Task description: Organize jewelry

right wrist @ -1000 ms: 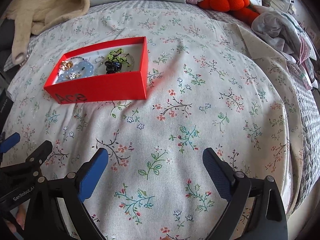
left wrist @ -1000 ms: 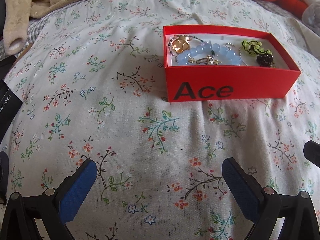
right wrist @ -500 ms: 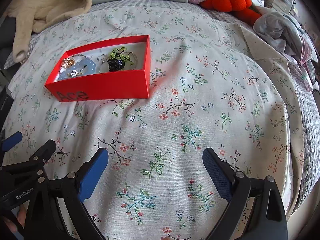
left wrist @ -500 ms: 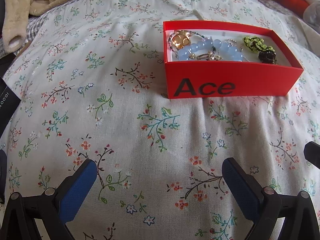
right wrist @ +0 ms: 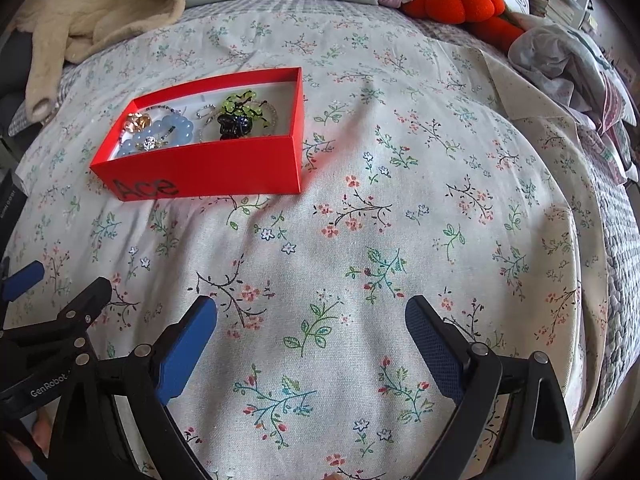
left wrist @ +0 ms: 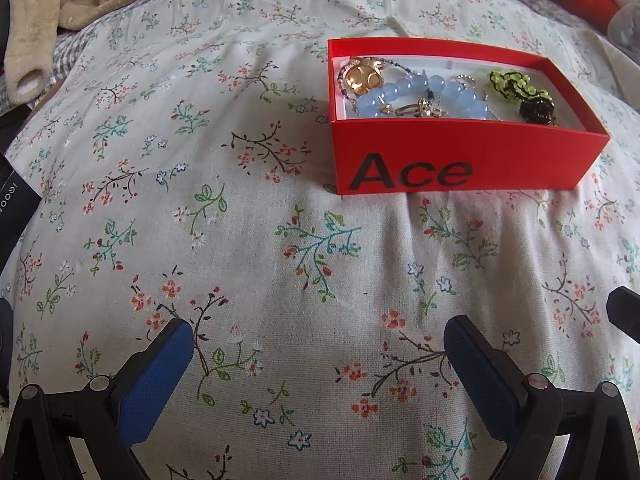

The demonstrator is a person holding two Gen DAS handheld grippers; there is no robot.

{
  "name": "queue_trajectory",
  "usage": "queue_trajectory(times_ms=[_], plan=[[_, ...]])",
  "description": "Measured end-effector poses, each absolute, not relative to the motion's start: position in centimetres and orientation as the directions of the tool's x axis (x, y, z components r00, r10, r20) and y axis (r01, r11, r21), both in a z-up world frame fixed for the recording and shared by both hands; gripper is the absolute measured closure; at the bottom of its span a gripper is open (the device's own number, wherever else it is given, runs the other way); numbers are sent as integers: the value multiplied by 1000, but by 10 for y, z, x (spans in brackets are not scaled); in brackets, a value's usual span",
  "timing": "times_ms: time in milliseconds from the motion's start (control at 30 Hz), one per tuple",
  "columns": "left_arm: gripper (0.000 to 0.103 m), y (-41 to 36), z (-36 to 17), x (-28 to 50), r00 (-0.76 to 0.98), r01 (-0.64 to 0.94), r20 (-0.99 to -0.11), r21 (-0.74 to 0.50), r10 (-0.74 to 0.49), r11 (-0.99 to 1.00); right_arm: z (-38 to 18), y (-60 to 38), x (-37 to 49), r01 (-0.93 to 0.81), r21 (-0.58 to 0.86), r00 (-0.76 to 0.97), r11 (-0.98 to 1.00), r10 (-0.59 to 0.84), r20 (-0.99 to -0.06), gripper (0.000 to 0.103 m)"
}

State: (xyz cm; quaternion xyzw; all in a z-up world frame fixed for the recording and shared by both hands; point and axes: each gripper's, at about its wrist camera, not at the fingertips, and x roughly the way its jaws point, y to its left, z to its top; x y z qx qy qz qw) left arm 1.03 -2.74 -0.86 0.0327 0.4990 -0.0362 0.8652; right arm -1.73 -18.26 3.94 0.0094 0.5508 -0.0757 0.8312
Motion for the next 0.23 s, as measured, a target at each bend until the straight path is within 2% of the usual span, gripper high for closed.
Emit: queue_trajectory(times_ms=[233], plan=[[1, -25, -14, 18, 466, 115, -883, -5, -58, 993, 34, -181, -17, 138, -61, 372, 989, -108, -922, 6]])
